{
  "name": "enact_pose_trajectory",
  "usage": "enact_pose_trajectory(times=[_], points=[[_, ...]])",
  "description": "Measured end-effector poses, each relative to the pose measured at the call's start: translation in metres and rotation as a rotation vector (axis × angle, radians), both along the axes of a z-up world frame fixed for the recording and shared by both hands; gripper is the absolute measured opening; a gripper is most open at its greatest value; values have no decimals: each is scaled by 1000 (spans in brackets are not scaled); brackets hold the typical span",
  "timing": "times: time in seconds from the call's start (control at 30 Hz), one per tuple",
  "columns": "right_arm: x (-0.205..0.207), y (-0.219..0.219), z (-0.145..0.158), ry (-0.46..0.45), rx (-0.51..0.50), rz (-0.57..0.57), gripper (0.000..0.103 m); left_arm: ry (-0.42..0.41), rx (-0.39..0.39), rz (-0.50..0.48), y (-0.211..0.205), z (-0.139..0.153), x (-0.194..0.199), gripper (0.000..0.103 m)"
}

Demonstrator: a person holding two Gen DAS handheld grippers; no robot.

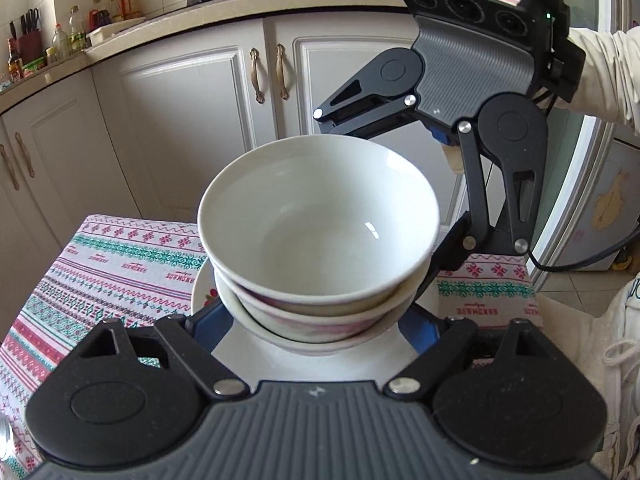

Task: Organize plates and bowls
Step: 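Carry the bowl stack with both tools over the stacked plates, then lower the bowls onto the plates and open both tools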

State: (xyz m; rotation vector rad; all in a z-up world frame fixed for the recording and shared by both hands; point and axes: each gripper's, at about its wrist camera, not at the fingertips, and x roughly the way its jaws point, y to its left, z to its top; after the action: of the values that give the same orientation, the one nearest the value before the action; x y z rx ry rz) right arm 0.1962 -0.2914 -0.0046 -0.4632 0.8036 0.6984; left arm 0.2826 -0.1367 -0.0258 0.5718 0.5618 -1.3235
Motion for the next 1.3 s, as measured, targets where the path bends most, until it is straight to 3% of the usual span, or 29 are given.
enact_pose_trajectory(times=[0.6, 0.83, 0.9, 1.13, 1.3], points=[[13, -17, -20, 38, 25, -35, 89, 69, 9, 27, -8, -17, 23, 89], [11, -16, -20, 28, 26, -47, 90, 24, 3, 53, -5, -19, 16, 91], [9, -16, -20, 34, 40, -59, 95, 0, 3, 65, -3, -18, 10, 99], [-14, -11, -13, -11, 42, -157, 100, -156, -36, 204, 21, -10, -28, 101], [-43, -2, -2, -56, 55, -363, 103, -183, -63, 434, 37, 4, -59, 102]])
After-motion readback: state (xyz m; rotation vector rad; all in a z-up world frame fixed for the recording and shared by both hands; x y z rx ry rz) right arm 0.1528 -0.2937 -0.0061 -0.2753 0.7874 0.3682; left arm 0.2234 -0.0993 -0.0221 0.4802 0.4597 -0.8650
